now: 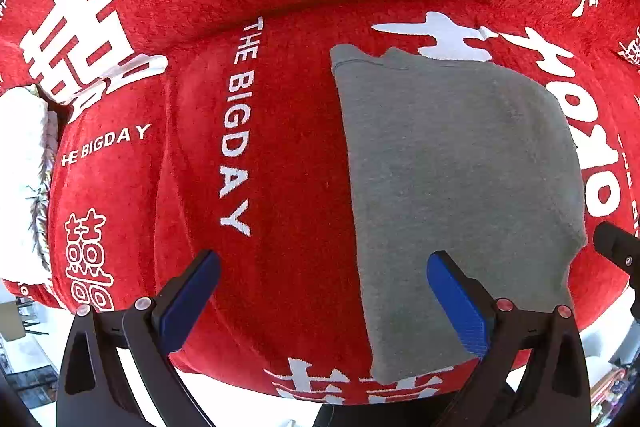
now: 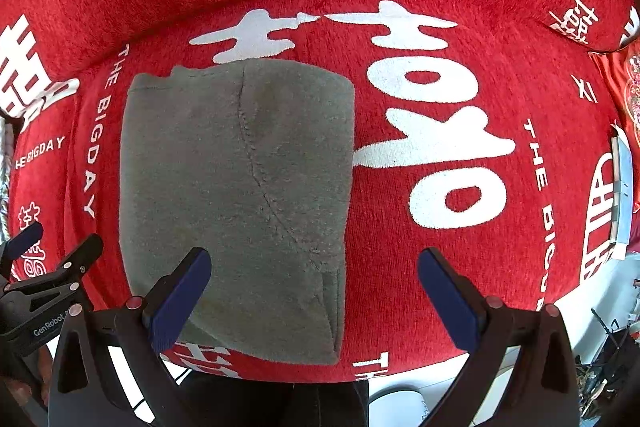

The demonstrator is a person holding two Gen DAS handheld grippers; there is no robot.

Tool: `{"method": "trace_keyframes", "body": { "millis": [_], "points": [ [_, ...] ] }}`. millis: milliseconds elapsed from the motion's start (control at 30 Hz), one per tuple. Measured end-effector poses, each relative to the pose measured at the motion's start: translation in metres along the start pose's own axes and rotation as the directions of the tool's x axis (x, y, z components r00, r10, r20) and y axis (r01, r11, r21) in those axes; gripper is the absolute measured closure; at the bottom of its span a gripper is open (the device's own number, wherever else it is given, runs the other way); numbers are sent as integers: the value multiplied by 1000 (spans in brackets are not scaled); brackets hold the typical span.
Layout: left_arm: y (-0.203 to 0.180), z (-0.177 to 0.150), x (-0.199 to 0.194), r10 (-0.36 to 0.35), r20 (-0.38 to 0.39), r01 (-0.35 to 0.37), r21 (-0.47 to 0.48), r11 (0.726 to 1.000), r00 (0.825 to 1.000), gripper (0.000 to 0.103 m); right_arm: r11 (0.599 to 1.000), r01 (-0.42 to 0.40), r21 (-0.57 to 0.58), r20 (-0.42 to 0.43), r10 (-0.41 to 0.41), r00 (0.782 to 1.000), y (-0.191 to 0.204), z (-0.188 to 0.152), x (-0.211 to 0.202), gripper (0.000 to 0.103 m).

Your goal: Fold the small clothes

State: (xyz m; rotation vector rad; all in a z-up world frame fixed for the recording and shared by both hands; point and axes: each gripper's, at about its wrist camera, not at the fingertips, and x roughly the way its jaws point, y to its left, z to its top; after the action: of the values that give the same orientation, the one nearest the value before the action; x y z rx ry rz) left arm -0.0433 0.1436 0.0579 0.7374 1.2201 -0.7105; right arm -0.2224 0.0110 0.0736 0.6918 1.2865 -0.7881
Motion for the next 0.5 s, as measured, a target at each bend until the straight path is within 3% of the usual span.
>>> {"method": "trace_keyframes", "body": {
  "millis": [500],
  "points": [
    [-6,1,1,-2,16,2,10,1000,1000,0,1000,24,-4,1,-24,1000,1,-1,2,0]
  ]
}}
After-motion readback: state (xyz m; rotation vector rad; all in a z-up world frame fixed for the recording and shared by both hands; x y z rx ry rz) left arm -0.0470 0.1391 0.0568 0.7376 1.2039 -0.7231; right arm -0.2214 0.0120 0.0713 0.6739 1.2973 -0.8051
